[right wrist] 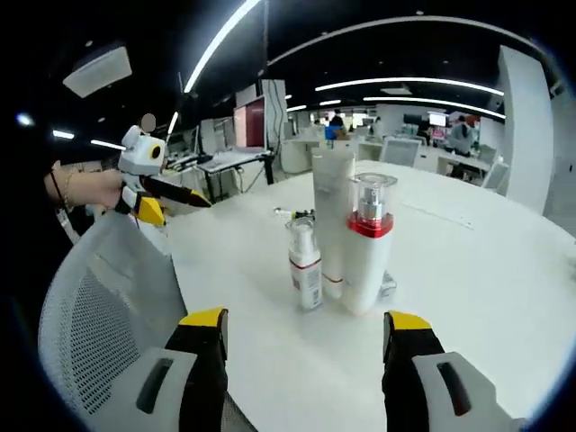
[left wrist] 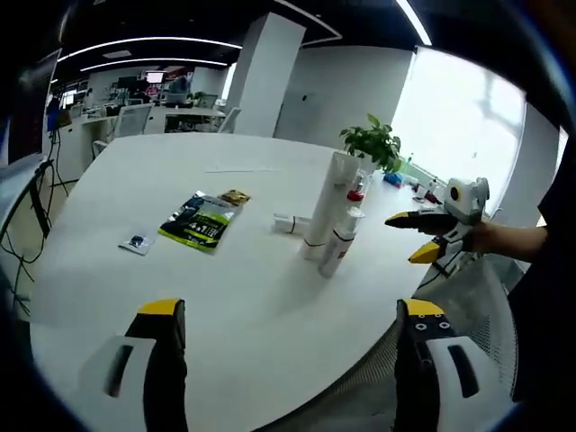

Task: Arrange the skincare products in the storage area until every visible bottle or jar stands upright without overlapping.

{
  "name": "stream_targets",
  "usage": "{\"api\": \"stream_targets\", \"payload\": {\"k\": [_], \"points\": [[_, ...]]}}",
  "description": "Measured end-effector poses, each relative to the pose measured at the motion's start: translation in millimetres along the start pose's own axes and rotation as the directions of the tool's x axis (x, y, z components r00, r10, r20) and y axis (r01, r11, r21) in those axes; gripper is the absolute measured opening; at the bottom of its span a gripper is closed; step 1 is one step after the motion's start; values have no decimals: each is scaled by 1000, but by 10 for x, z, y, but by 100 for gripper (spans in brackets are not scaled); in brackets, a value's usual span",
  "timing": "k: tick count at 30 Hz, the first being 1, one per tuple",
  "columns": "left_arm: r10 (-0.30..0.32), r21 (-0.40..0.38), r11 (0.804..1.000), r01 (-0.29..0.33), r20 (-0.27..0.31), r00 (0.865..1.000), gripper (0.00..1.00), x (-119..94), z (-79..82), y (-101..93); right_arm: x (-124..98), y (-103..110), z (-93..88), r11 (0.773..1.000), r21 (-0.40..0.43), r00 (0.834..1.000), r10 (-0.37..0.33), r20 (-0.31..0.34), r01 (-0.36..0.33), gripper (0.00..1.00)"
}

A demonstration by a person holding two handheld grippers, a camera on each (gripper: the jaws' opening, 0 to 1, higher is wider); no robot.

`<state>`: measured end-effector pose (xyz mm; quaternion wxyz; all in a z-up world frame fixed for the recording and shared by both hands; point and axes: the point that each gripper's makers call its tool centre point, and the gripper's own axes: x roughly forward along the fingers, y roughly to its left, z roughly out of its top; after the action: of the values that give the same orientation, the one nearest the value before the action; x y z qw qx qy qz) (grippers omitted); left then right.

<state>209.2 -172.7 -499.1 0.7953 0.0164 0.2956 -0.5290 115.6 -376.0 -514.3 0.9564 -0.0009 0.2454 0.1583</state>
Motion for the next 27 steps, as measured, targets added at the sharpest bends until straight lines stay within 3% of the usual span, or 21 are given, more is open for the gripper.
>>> {"api": "stream_targets", "payload": {"k": [7, 11, 13, 18, 24, 27], "points": [[6, -14, 1000, -5, 21, 1000, 88, -73, 35, 45, -96, 71, 80, 999, 33, 999, -29, 29, 28, 79], [13, -23, 1000, -12, 51, 999, 98, -144, 75, 64, -149, 107, 96, 997, 65, 998, -39, 44, 36, 82], [14, -17, 1000, -13, 54, 998, 98, -178, 76, 73, -159, 102, 82, 995, 86, 997, -51, 56, 46, 84], [18, -18, 1000, -17, 48, 999, 99, -197, 62, 85, -179, 80, 105, 988, 125, 991, -98, 93, 86, 100], [2, -38, 999, -1, 34, 999, 99, -189, 27, 59, -180, 101, 79, 988, 131, 991, -96, 93, 84, 99], [7, -53, 999, -4, 57, 998, 99, -195, 65, 58, -183, 81, 66, 986, 141, 990, -102, 93, 89, 99]]}}
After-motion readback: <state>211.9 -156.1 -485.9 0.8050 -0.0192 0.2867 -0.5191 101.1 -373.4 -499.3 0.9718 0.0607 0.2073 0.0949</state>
